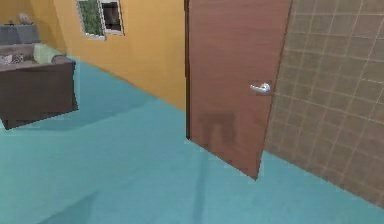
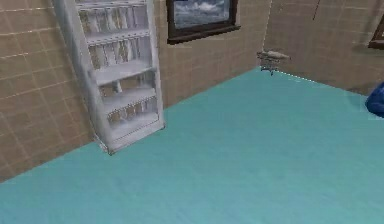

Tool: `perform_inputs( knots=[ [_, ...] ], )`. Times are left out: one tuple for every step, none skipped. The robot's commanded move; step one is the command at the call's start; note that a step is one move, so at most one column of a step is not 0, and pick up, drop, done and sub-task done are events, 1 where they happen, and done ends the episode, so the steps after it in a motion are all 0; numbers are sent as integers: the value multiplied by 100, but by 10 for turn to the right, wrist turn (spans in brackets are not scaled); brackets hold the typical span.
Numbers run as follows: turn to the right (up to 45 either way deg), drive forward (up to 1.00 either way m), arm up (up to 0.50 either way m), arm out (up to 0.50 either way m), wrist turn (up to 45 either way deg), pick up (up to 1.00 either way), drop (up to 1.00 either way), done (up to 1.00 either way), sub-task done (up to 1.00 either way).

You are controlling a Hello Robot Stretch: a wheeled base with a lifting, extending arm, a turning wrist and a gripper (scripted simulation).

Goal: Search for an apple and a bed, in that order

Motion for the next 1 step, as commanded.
perform_inputs(
  knots=[
    [-180, 0, 0, 0, 0, 0, 0, 0, 0]
  ],
)
